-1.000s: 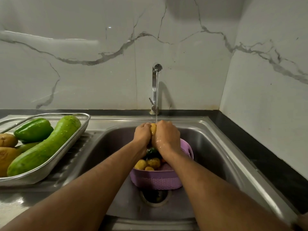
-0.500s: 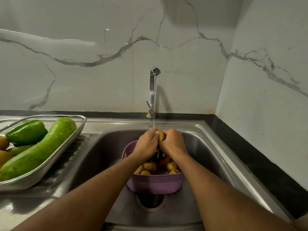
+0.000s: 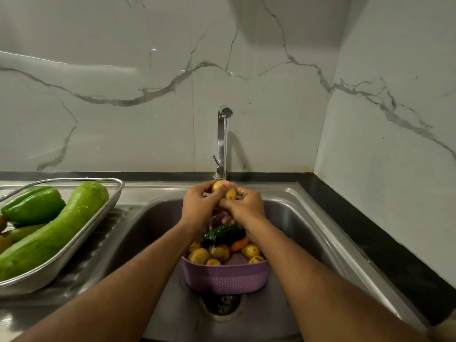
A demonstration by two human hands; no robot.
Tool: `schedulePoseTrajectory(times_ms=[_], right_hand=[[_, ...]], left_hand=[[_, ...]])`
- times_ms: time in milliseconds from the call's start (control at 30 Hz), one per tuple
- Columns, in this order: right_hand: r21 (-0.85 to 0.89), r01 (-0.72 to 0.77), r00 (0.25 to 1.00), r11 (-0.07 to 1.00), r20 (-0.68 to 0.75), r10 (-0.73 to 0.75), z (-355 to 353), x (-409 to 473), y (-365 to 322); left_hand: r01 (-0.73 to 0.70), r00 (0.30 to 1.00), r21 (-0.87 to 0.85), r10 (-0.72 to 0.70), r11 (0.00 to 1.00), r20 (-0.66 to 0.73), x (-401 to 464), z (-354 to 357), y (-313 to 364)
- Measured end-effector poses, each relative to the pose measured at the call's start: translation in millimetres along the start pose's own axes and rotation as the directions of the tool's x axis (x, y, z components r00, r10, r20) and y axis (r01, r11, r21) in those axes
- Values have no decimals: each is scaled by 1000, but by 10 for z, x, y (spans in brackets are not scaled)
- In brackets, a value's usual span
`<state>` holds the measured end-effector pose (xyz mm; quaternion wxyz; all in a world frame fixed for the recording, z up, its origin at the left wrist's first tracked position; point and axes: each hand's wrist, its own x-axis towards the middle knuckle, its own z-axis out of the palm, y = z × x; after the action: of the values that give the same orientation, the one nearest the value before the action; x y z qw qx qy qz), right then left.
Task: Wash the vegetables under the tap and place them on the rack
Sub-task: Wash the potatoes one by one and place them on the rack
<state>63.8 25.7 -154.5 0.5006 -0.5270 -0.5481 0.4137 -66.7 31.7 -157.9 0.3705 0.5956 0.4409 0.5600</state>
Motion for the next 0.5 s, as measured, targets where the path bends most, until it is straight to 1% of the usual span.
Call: schedulePoseTrajectory(times_ms=[33, 100, 167, 200, 233, 267, 300, 333, 367, 400, 433, 467, 500], right_hand=[[89, -71, 997, 994, 49, 66, 3, -9, -20], [215, -194, 976, 957, 140, 167, -13, -5, -21], [268, -265, 957, 926, 192, 218, -50, 18, 15], [248, -265, 956, 932, 193, 221, -77, 37, 50], [191, -238, 964, 952, 168, 207, -107, 38, 74], [81, -174, 980, 981, 113, 164, -138, 49, 105], [-56, -85, 995, 995, 40, 88, -174, 49, 130], [-194, 5, 1000, 981, -25, -10, -200, 49, 156], [-309, 75, 993, 948, -62, -99, -218, 41, 179], [-386, 113, 986, 916, -74, -153, -231, 37, 193], [-412, 113, 985, 904, -74, -157, -236, 42, 212], [-392, 98, 988, 915, -68, -135, -233, 47, 215], [-375, 85, 993, 923, -49, -111, -224, 57, 227]], left_hand=[[-28, 1000, 29, 28, 999, -1, -2, -10, -8], [-23, 1000, -5, 23, 1000, 14, -2, -29, -37], [49, 996, -90, -43, 995, 75, -22, -48, -57], [63, 995, -73, -57, 995, 82, -25, -57, -74], [53, 997, -15, -52, 999, 62, -27, -63, -93], [37, 999, 74, -39, 997, 29, -25, -67, -118], [24, 1000, 154, -24, 988, -3, -27, -55, -141], [13, 1000, 227, -10, 974, -17, -32, -41, -158], [-6, 1000, 296, 9, 955, -8, -41, -19, -182], [-36, 999, 377, 35, 925, 10, -59, 15, -199], [-68, 998, 458, 64, 886, 23, -71, 59, -232], [-91, 995, 512, 96, 854, 17, -87, 105, -242], [-91, 993, 526, 114, 845, -10, -91, 149, -253]])
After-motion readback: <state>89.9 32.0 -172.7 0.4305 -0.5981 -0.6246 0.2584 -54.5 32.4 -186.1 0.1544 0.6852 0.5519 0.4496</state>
